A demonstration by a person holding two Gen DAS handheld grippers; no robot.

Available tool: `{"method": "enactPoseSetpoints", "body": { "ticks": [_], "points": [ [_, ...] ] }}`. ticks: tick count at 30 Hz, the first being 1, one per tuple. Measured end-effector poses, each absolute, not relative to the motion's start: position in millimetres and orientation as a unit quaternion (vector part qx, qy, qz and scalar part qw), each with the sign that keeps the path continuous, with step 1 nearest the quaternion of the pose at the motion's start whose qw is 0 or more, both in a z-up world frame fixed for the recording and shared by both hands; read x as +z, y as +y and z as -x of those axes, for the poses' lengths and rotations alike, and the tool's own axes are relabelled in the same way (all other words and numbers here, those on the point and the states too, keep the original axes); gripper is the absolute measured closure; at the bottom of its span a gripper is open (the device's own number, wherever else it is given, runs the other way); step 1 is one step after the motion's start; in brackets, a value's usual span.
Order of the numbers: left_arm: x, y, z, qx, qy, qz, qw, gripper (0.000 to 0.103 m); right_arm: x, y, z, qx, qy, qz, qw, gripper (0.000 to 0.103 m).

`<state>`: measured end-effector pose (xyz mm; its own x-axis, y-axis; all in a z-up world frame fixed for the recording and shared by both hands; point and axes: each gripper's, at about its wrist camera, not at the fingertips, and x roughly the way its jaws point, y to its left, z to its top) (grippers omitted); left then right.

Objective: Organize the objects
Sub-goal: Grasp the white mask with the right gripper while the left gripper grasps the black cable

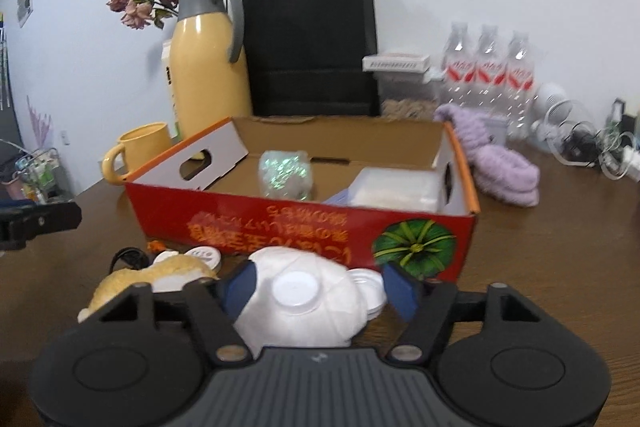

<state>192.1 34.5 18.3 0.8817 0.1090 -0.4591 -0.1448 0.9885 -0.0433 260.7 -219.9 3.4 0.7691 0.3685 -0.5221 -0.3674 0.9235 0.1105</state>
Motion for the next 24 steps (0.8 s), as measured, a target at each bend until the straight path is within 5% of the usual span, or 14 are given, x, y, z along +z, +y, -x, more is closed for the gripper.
{"method": "enactPoseSetpoints", "body": {
  "ticks": [7,24],
  "points": [
    [13,42,-193,0.076,0.245,0.042,0.966,0.0,-2,-214,-264,0.217,0.297,-0.01,0.93,0.076],
    [-13,52,-221,0.073,0.284,0.065,0.954,0.0,10,-240,-230,0.164,0.185,-0.036,0.968,0.076]
  ]
}}
